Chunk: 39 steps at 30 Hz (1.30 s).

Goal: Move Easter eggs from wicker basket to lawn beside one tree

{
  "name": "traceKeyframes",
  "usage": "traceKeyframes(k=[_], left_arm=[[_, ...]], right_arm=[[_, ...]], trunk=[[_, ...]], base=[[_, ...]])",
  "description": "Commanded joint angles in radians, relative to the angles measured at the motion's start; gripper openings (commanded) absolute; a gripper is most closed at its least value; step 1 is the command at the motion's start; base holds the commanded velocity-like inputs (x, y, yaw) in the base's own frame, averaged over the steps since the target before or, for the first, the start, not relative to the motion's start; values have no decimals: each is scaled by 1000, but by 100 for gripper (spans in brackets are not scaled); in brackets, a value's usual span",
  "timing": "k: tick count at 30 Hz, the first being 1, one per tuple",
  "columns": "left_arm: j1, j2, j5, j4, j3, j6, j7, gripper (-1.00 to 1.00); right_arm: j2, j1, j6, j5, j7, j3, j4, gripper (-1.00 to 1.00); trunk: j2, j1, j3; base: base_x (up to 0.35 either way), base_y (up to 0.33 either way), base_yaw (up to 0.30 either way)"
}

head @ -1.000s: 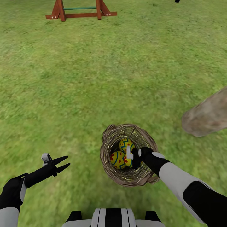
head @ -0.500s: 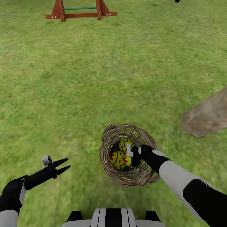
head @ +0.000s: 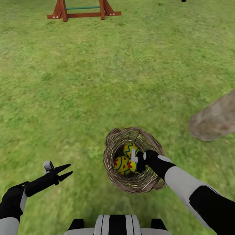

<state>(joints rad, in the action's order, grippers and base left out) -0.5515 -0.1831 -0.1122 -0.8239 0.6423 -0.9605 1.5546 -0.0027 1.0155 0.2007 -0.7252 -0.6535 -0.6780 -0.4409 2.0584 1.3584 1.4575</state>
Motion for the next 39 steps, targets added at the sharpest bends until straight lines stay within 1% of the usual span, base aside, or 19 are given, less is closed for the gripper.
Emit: traceKeyframes(k=[1, 2, 5, 11, 13, 15, 17, 19, 23, 30, 31, 39], left_arm=[[-1, 1, -11, -1, 3, -10, 9, 100], [-1, 1, -11, -1, 3, -10, 9, 100], [-1, 1, -11, -1, 3, -10, 9, 100], [-1, 1, -11, -1, 3, -10, 9, 100], [-1, 1, -11, -1, 2, -10, 9, 100], [-1, 1, -11, -1, 2, -10, 9, 100], [-1, 1, -11, 0, 2, -10, 9, 100], [-1, 1, -11, 0, 3, -10, 9, 100], [-1, 1, -11, -1, 3, -10, 9, 100], [-1, 0, -11, -1, 3, -10, 9, 100], [-1, 0, -11, -1, 3, -10, 9, 100], [-1, 1, -11, 0, 3, -10, 9, 100]], right_arm=[[0, 0, 3, -7, -5, -1, -2, 100], [0, 0, 4, -7, -5, -1, -2, 100], [0, 0, 4, -7, -3, -2, -2, 100], [1, 0, 5, -7, -2, -3, -1, 100], [1, 0, 5, -7, -2, -3, 0, 100], [1, 0, 5, -7, -3, -3, 1, 100], [1, 0, 5, -7, -3, -3, 1, 100], [1, 0, 5, -7, -3, -3, 1, 100], [1, 0, 5, -7, -3, -3, 1, 100], [1, 0, 5, -6, -3, -3, 1, 100], [1, 0, 5, -6, -3, -3, 0, -100], [1, 0, 12, -7, -10, -4, -2, -100]], trunk=[[0, 0, 0], [0, 0, 0], [21, 11, 10], [21, 11, 10], [35, 19, 16], [35, 19, 16], [49, 27, 22], [49, 27, 22], [70, 38, 32], [70, 38, 32], [70, 38, 32], [70, 38, 32]], base=[[0, 0, 0], [0, 0, 0], [0, 0, 0], [0, 0, 0], [0, 0, 0], [0, 0, 0], [0, 0, 0], [0, 0, 0], [0, 0, 0], [0, 0, 0], [0, 0, 0], [0, 0, 0]])
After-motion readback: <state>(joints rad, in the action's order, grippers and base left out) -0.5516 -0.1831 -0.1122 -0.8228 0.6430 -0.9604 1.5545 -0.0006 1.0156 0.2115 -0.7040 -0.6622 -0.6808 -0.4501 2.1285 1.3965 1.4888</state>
